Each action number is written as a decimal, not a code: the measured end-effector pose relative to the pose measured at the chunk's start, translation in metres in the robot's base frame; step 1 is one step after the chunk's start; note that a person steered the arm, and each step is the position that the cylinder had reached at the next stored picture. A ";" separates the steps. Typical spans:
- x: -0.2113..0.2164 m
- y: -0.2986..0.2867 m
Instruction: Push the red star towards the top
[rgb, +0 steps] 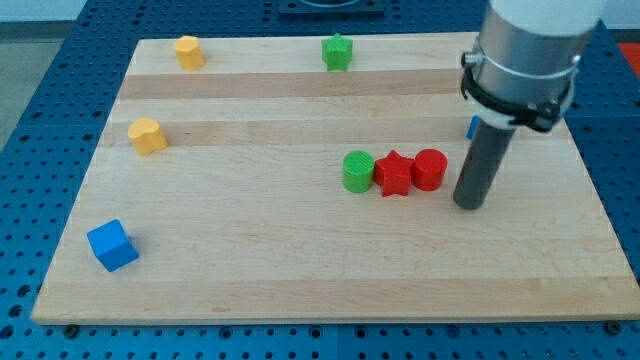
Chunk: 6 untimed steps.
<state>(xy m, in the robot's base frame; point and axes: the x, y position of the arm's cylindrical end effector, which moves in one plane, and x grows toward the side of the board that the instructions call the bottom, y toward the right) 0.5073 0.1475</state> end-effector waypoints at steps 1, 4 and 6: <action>0.006 -0.024; -0.004 -0.076; -0.011 -0.076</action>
